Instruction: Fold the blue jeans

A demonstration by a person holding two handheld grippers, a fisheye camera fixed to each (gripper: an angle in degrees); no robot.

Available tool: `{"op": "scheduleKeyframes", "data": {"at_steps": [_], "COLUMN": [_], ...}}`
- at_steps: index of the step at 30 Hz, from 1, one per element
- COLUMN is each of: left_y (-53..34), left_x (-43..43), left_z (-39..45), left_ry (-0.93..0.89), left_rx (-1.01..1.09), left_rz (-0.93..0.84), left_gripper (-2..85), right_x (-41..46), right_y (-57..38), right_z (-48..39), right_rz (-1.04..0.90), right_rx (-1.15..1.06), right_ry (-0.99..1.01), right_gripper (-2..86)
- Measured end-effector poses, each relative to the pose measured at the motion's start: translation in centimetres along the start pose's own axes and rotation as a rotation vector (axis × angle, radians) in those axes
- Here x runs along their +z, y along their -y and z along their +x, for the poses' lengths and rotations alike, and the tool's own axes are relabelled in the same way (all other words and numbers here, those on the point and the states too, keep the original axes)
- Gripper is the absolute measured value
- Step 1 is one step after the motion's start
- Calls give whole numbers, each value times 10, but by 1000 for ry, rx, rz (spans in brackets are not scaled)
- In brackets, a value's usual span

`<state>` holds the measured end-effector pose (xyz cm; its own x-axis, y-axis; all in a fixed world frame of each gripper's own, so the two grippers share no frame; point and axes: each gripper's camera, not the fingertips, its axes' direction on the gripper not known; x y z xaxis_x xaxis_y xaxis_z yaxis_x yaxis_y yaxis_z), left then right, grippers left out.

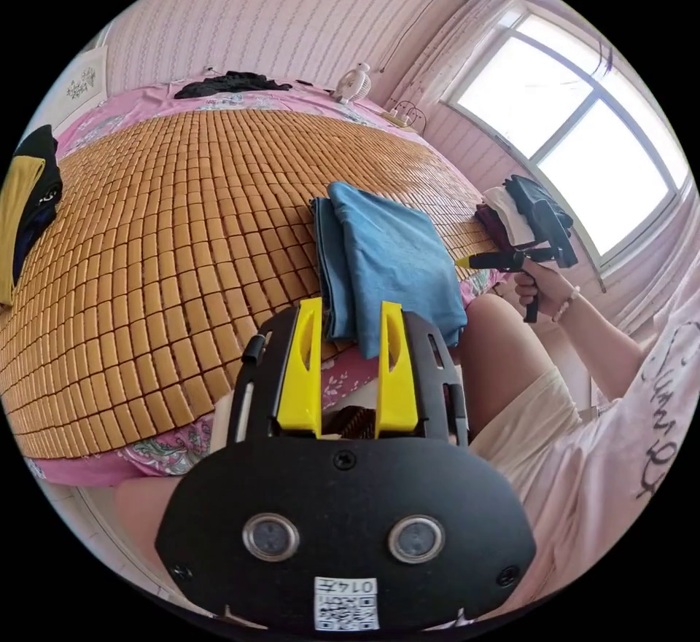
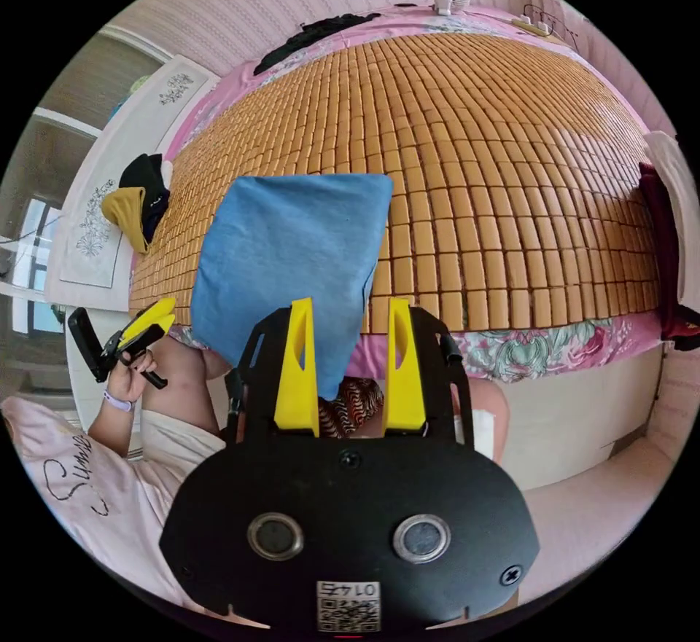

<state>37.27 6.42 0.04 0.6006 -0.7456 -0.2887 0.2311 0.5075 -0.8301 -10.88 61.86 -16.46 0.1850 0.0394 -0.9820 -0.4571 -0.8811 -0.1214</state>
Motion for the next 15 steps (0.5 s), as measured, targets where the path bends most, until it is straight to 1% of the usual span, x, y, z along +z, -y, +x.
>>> {"op": "scheduleKeyframes", "data": {"at_steps": [2,4,6,10,15], "left_y": [15,24,35,76,160], "left_x": [35,55,60,74,106], "left_z": [0,1,3,5,8], "left_ry": [-8,37,54,107,213], "left_rx": [2,6,57,146,297], "left_rz": [-101,-178,-192,-254,-272], "left_gripper": [119,118,111,95,79], "right_x": [17,24,25,27,25], "right_y": [2,9,15,36,81], "right_z": [-1,-11,-21,-35,-18], "right_rz": [-70,-98,-91,-51,40], "right_rx": [2,-21,-63,-160,-163], "right_ry": [84,41,25,68,107], "right_gripper": [130,113,89,45,35]}}
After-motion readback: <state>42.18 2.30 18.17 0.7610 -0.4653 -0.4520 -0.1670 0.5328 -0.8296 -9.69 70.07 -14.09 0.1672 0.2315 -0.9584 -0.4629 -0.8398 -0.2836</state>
